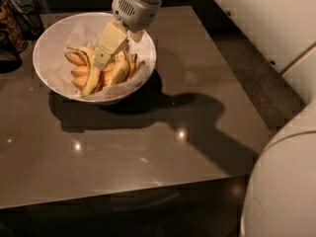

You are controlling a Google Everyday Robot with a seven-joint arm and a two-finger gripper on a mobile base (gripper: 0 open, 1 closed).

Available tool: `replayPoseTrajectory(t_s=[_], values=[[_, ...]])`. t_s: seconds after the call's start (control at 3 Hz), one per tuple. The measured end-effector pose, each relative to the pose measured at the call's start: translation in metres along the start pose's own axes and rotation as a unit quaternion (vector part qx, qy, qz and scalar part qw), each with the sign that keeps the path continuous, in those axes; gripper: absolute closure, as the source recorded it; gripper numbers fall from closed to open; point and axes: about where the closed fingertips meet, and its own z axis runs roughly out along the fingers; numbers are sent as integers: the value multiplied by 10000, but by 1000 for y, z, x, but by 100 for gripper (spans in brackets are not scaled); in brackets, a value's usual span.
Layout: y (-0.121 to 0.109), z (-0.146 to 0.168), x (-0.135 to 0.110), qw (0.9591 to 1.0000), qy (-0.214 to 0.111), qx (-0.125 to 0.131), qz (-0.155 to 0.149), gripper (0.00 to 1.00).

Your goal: Pick banana from white bowl

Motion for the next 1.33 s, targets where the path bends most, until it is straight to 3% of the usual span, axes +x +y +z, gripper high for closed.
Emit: replayPoseTrajectory(t_s=[0.67, 1.0, 1.33], values=[[6, 12, -17, 9990, 273, 85, -337, 19], [-4, 15, -14, 9993, 306, 76, -204, 27], [-12, 19, -10, 9992, 368, 79, -104, 28]])
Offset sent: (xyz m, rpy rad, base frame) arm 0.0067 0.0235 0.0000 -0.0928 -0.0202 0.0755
